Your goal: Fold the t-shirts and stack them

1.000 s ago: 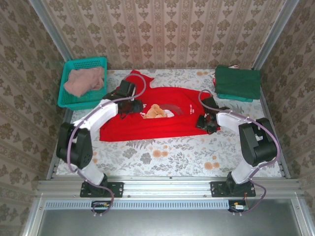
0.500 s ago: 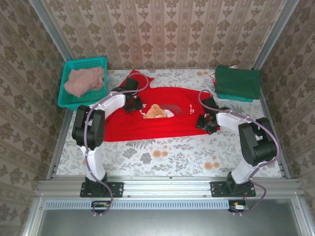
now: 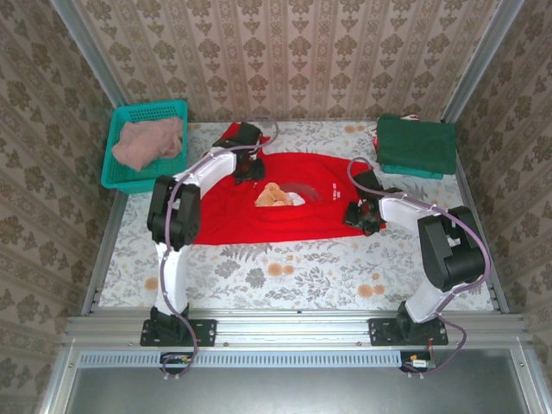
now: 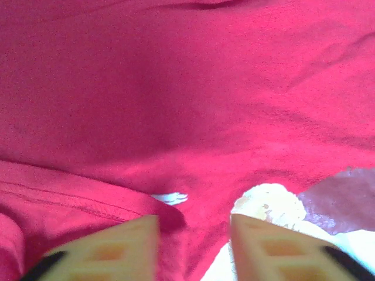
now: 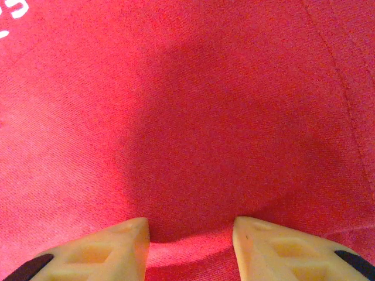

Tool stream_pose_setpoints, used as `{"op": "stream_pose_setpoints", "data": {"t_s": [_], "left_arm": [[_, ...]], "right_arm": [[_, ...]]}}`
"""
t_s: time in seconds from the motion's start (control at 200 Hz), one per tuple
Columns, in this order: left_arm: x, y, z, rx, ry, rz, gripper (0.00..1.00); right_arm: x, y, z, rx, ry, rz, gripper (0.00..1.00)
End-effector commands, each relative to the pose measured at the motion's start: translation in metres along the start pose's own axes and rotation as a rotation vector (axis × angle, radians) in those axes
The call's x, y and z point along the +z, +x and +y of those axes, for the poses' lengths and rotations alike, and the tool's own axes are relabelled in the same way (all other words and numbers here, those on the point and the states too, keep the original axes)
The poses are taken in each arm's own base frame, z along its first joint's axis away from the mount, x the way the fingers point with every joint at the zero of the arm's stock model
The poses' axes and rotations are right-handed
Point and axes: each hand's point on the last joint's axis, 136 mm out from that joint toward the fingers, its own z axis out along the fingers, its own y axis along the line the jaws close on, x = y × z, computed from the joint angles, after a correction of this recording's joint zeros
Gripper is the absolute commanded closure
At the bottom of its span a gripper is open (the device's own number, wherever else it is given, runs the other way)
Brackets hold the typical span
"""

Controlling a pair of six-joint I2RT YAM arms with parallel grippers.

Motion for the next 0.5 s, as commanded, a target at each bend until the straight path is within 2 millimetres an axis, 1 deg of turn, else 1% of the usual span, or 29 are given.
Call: {"op": "stream_pose_setpoints", "data": {"t_s": [0.0,0.025,0.095,0.165,0.235,0.27,0.33,0.385,0.395,0.45,0.495], "left_arm": [[0.015,0.017,0.012,0.034,-0.044,0.097,0.46],[0.015,0.017,0.013,0.037,-0.045,0.1,0.45],[0.011,0.016,0.014,0.05,-0.056,0.094,0.35],[-0.003,0.008,0.02,0.066,-0.087,0.06,0.29],[-0.022,-0.007,0.031,0.063,-0.113,0.013,0.21],[-0.03,-0.015,0.04,0.054,-0.129,-0.011,0.16],[-0.045,-0.031,0.057,0.032,-0.154,-0.054,0.01],[-0.054,-0.05,0.072,0.016,-0.166,-0.104,0.0],[-0.056,-0.054,0.075,0.013,-0.168,-0.114,0.0],[-0.059,-0.071,0.09,-0.011,-0.179,-0.147,0.0],[-0.059,-0.086,0.095,-0.019,-0.173,-0.179,0.0]], "right_arm": [[0.003,0.008,-0.003,-0.024,0.01,0.026,0.56],[0.002,0.007,-0.003,-0.027,0.012,0.025,0.56],[-0.004,0.002,-0.001,-0.035,0.012,0.011,0.56],[-0.013,-0.007,0.001,-0.043,0.013,-0.013,0.55],[-0.025,-0.023,0.008,-0.053,0.004,-0.049,0.55],[-0.03,-0.033,0.011,-0.062,0.007,-0.068,0.54],[-0.041,-0.054,0.014,-0.068,0.022,-0.107,0.54],[-0.048,-0.075,0.017,-0.063,0.022,-0.145,0.53],[-0.048,-0.075,0.016,-0.063,0.029,-0.135,0.53],[-0.051,-0.091,0.016,-0.065,0.044,-0.153,0.5],[-0.05,-0.105,0.017,-0.067,0.055,-0.169,0.48]]}}
